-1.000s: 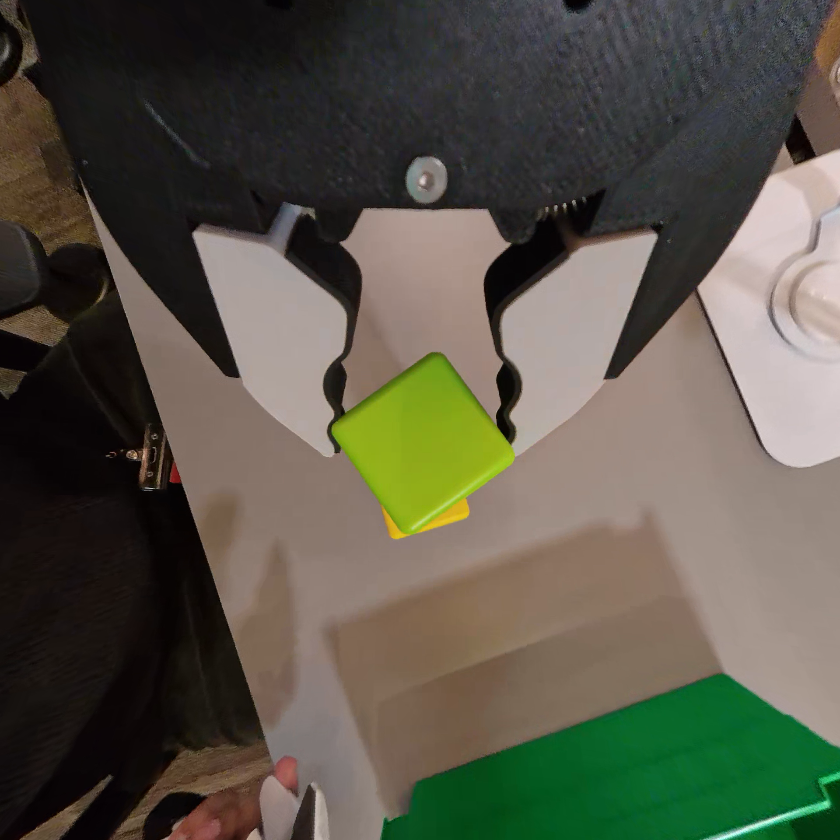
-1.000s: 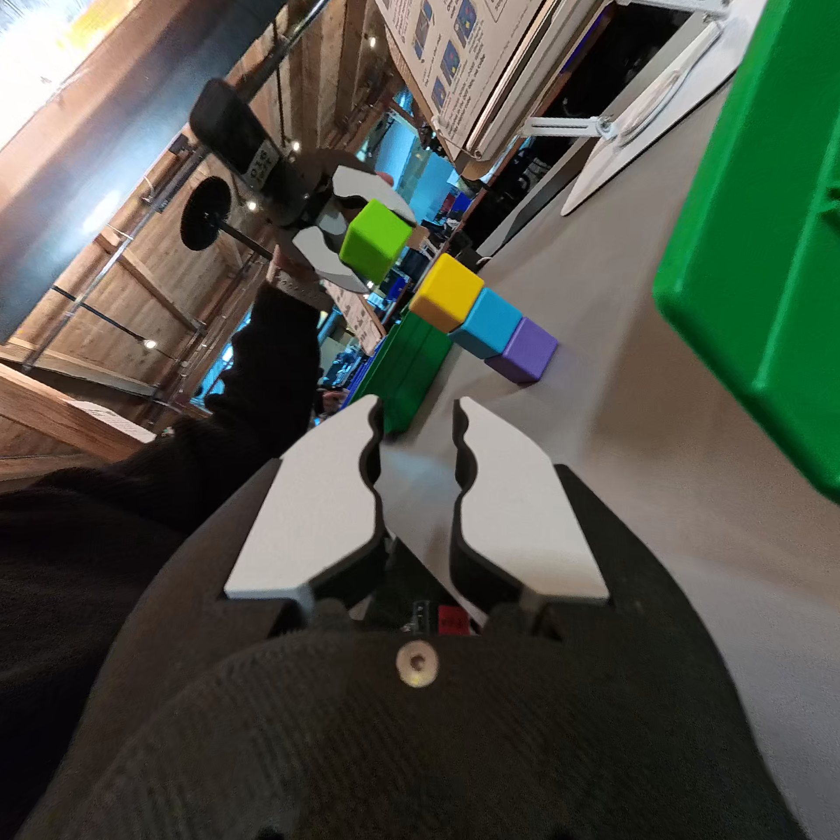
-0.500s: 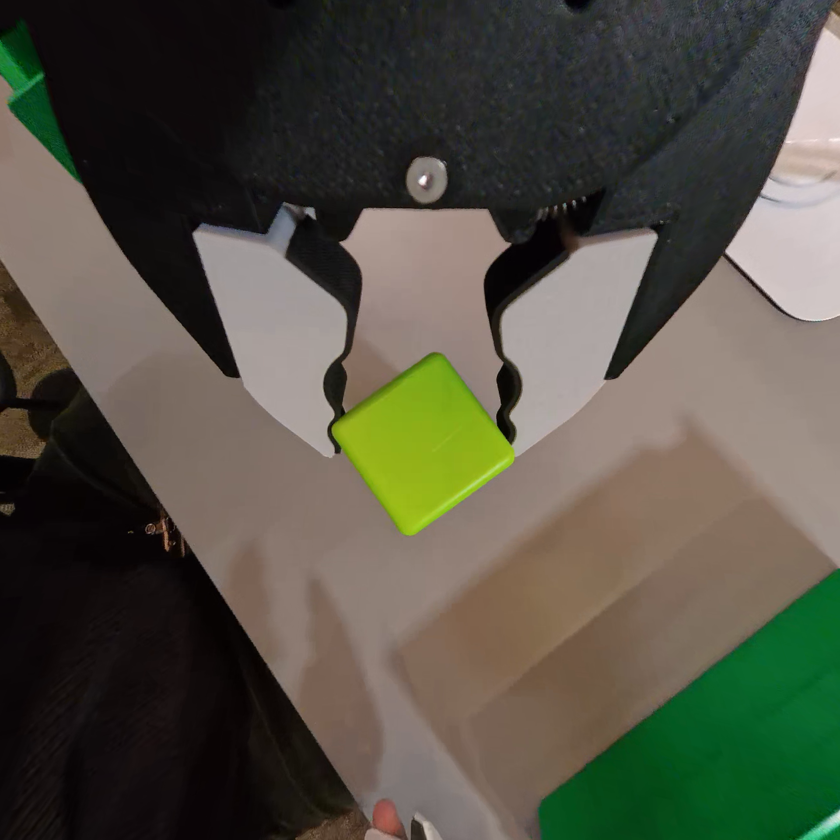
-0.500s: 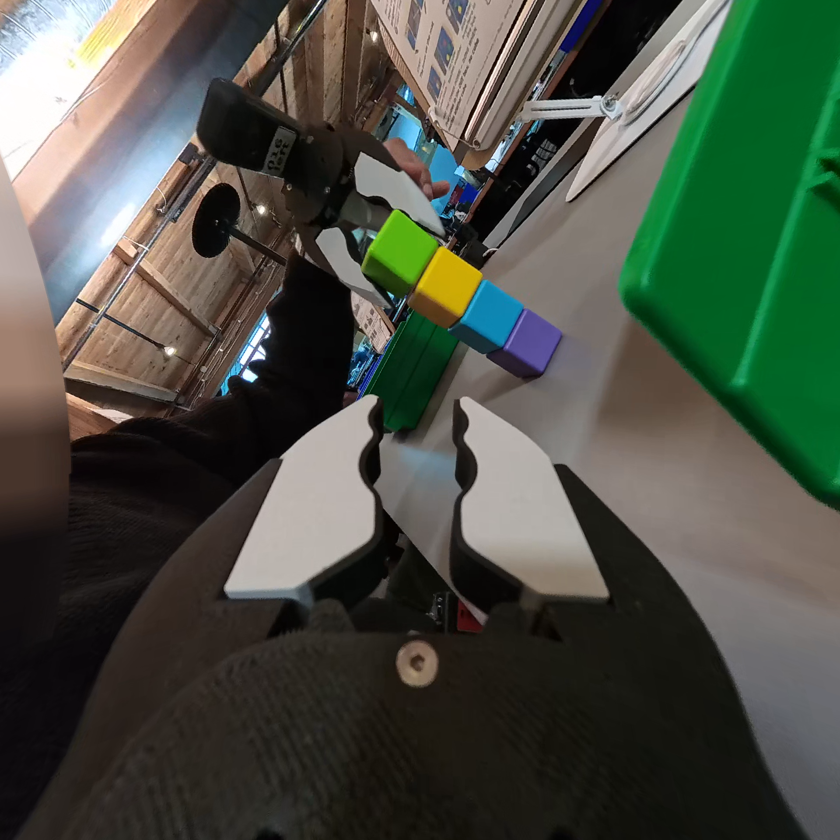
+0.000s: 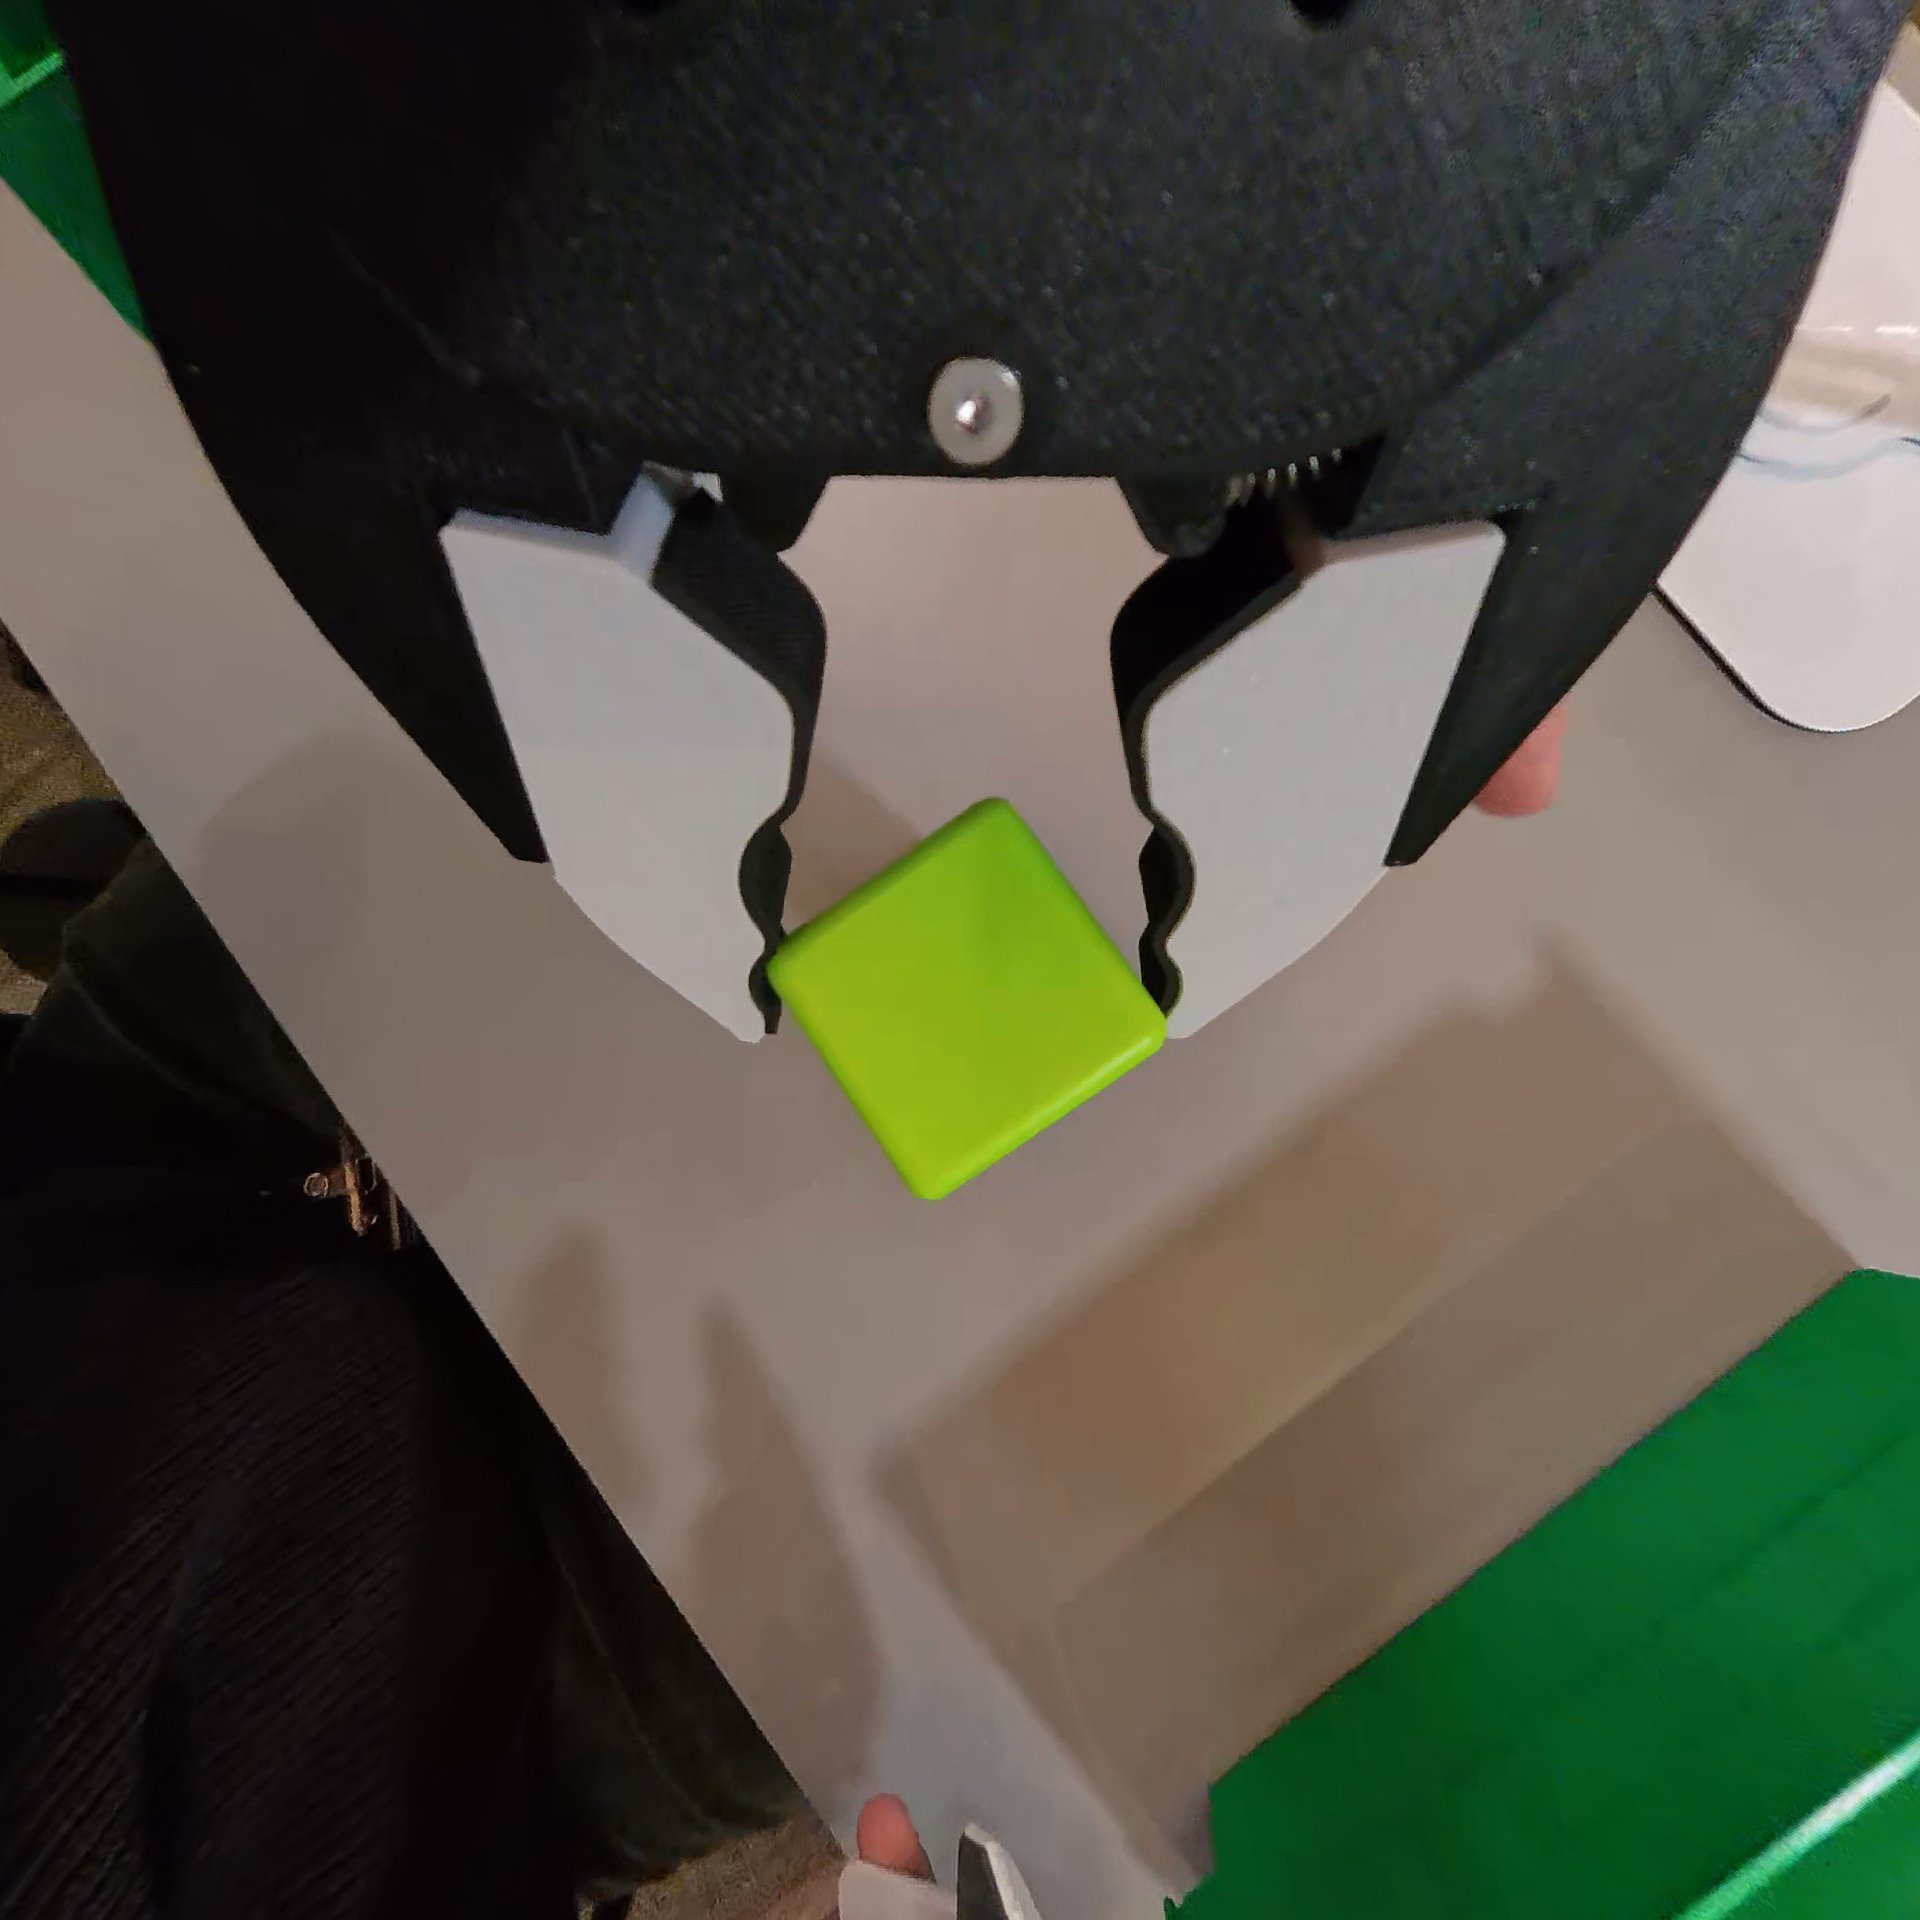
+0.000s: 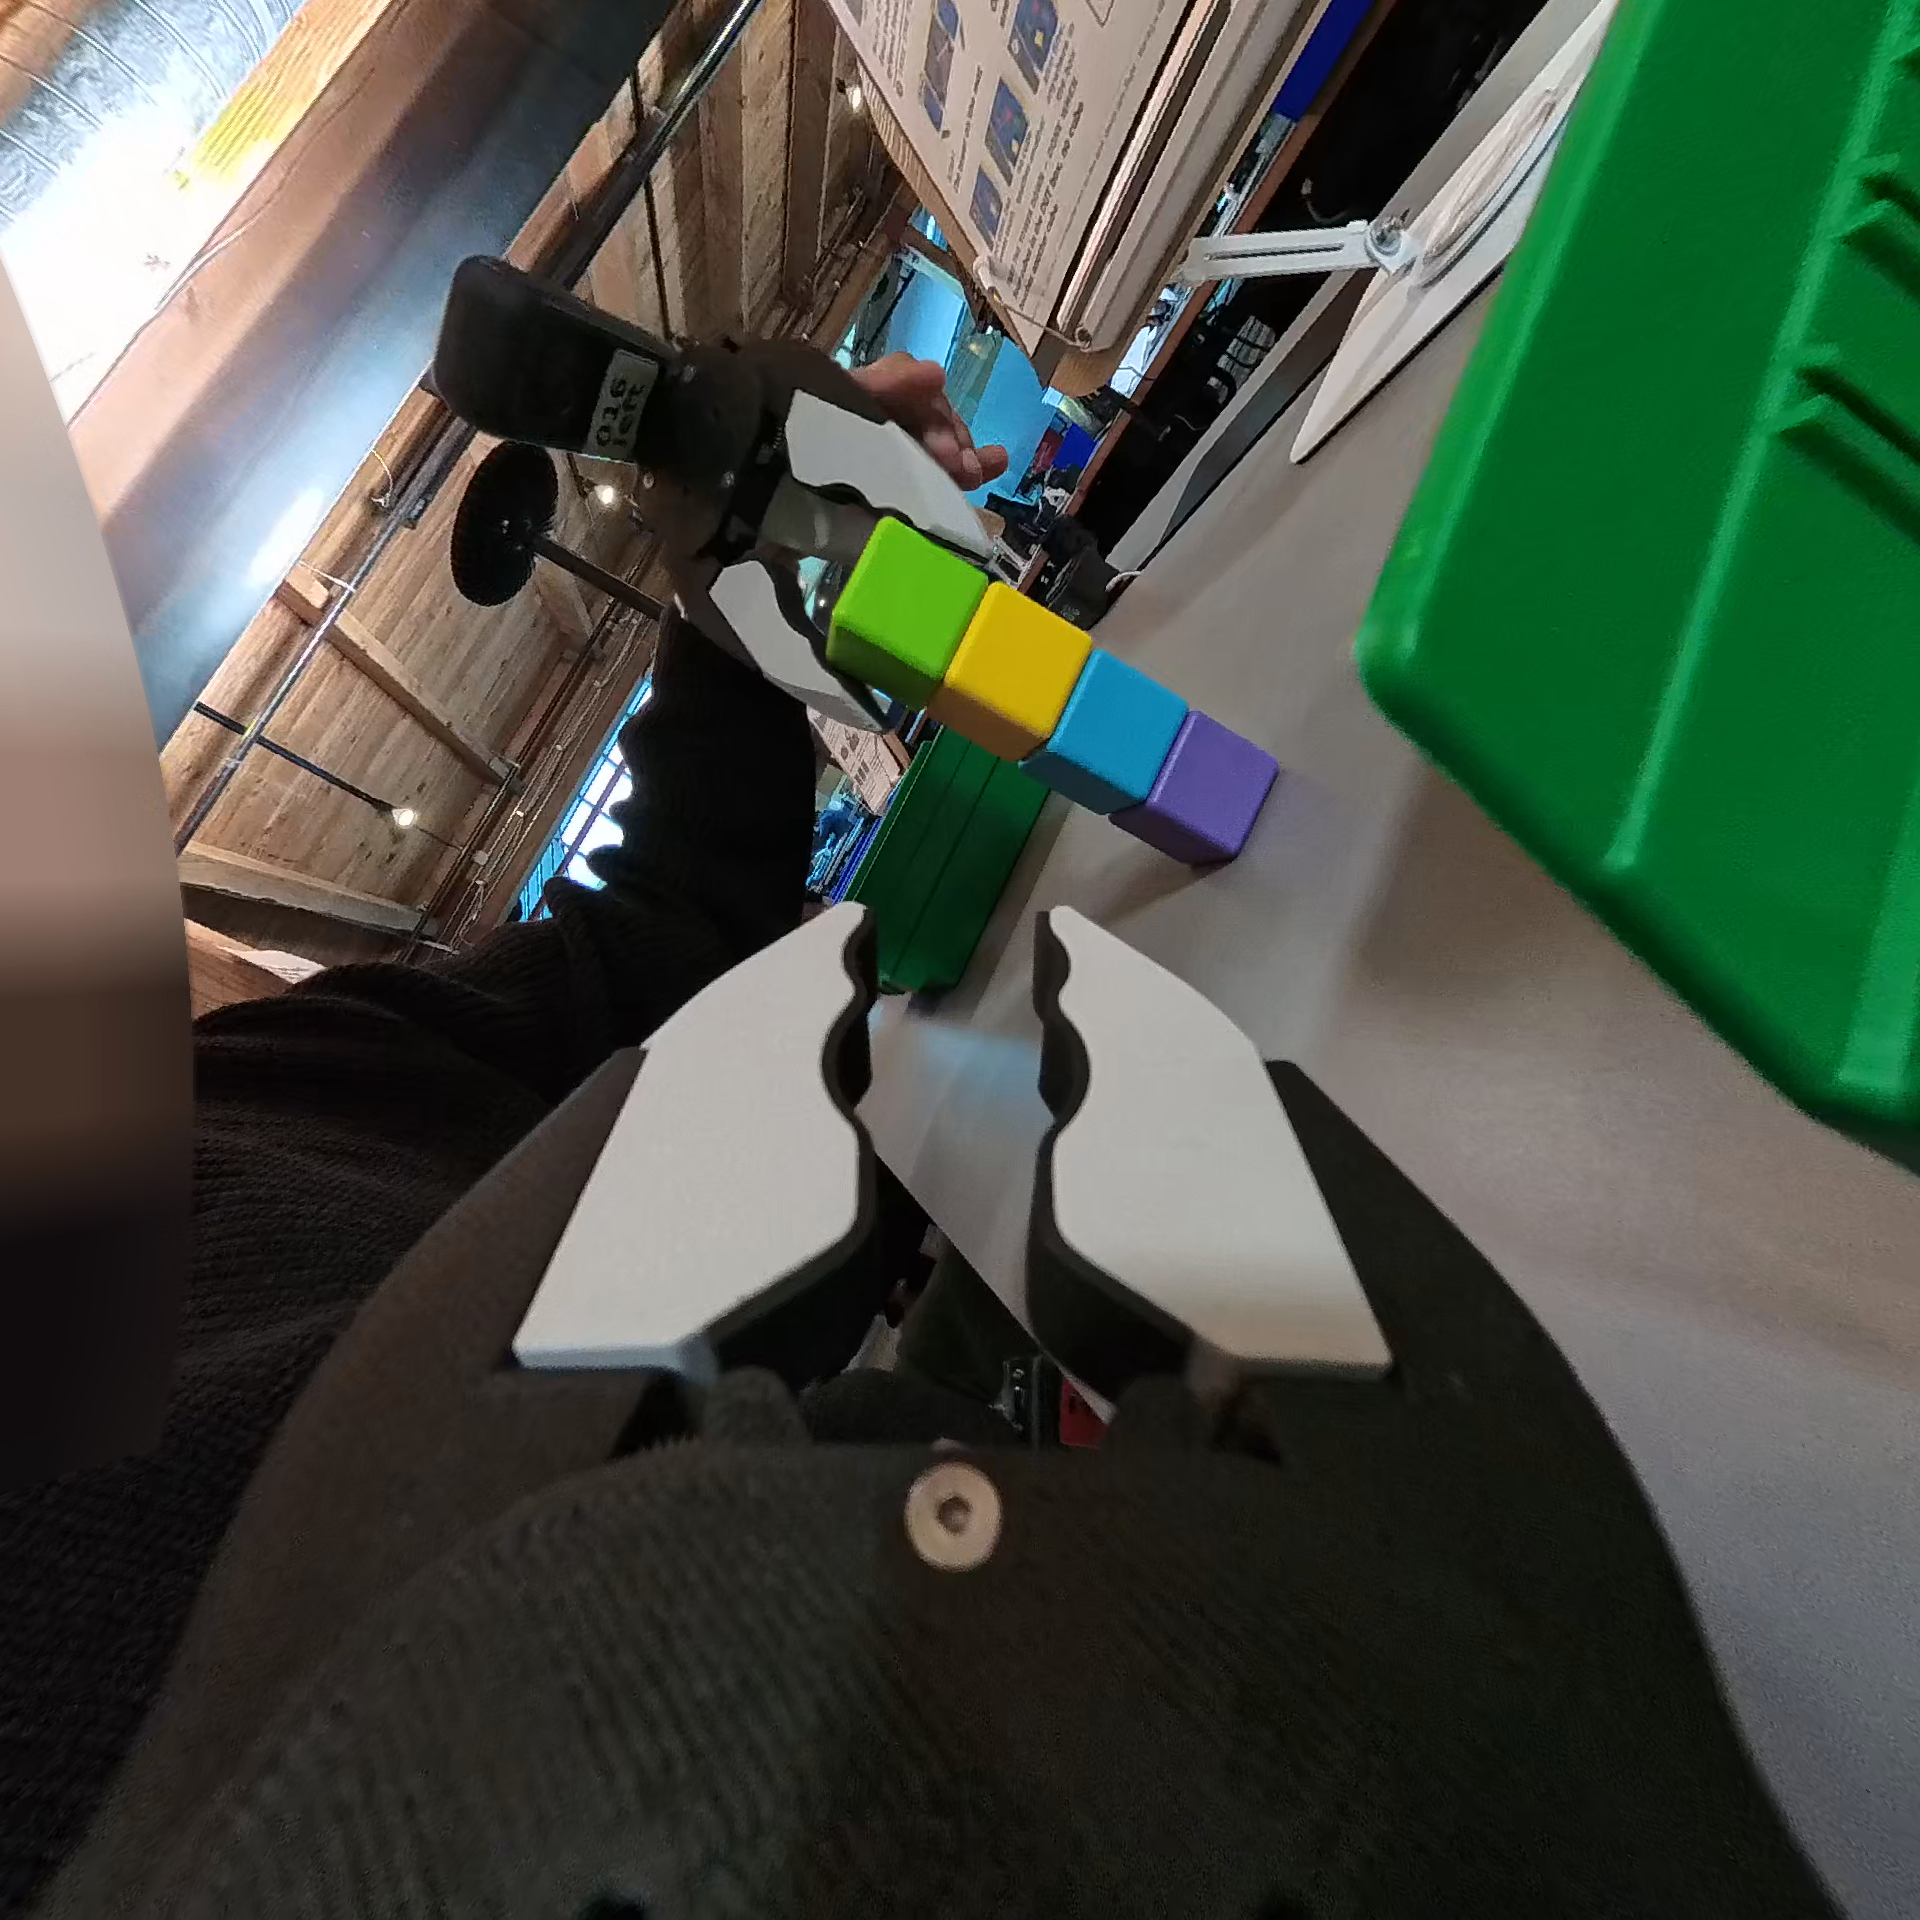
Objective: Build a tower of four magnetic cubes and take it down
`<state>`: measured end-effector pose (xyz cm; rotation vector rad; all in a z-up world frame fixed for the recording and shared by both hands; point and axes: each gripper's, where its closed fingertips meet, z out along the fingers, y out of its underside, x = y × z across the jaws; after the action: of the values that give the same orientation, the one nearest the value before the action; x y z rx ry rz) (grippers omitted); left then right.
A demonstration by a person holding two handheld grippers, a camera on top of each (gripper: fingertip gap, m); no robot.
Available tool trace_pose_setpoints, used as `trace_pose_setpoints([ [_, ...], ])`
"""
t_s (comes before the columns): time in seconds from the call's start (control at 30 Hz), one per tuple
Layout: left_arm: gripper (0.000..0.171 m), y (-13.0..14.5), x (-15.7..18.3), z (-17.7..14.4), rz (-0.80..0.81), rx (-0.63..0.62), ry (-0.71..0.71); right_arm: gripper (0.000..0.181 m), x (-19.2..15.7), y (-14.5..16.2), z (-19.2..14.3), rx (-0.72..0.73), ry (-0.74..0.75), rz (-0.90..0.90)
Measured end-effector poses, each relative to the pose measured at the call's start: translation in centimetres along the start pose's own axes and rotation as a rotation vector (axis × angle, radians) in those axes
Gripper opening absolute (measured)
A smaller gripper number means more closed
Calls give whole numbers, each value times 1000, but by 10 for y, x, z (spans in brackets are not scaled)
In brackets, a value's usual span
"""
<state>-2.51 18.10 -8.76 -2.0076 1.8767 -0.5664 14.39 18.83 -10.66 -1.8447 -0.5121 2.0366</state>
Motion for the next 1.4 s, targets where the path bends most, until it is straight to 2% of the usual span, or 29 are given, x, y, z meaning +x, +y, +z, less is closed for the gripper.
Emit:
trace_pose_setpoints([
  [0.23, 67, -14, -8, -16, -77, 83, -140, 29, -3, 1, 0, -2, -5, -17],
  [0.37, 67, -22, -5, -35, -117, 194, -221, 29, -3, 0, -1, -3, 0, -29],
  [0.5, 66, -38, 10, -69, -214, 452, -285, 30, -1, 0, -2, -9, 17, -50],
  [0.6, 64, -45, 24, -92, -373, 750, -306, 30, 1, -4, -6, 1, 42, -84],
  [0.63, 68, -39, 22, -98, -437, 829, -394, 30, 0, -5, -6, 0, 45, -99],
  [0.67, 64, -32, 23, -102, -483, 892, -480, 31, 0, -4, -6, -6, 48, -114],
  [0.8, 70, -9, 62, -85, -604, 1100, -631, 32, -8, 2, 1, -56, 30, -181],
  [0.87, 70, 9, 77, -68, -685, 1185, -799, 32, -13, 9, 7, -96, 15, -226],
  [0.9, 71, 20, 84, -58, -713, 1204, -898, 32, -15, 13, 11, -118, 11, -249],
  [0.97, 71, 34, 89, -46, -730, 1139, -1080, 32, -20, 22, 18, -159, -2, -285],
  [1.03, 62, 28, 87, -41, -636, 1040, -1145, 31, -24, 30, 25, -188, -25, -289],
  [1.07, 62, 21, 82, -38, -604, 1035, -1119, 31, -27, 34, 28, -197, -44, -273],
  [1.13, 72, 5, 68, -28, -593, 1086, -990, 31, -34, 39, 34, -209, -85, -234],
  [1.2, 80, 0, 48, -13, -574, 1047, -915, 31, -37, 43, 38, -225, -105, -222],
  [1.3, 104, 21, 12, 9, -571, 864, -925, 31, -37, 49, 41, -250, -88, -269],
  [1.33, 113, 27, 3, 16, -607, 838, -891, 30, -37, 51, 41, -253, -84, -284],
  [1.4, 111, 26, -7, 27, -661, 879, -765, 30, -37, 53, 42, -260, -77, -302],
])
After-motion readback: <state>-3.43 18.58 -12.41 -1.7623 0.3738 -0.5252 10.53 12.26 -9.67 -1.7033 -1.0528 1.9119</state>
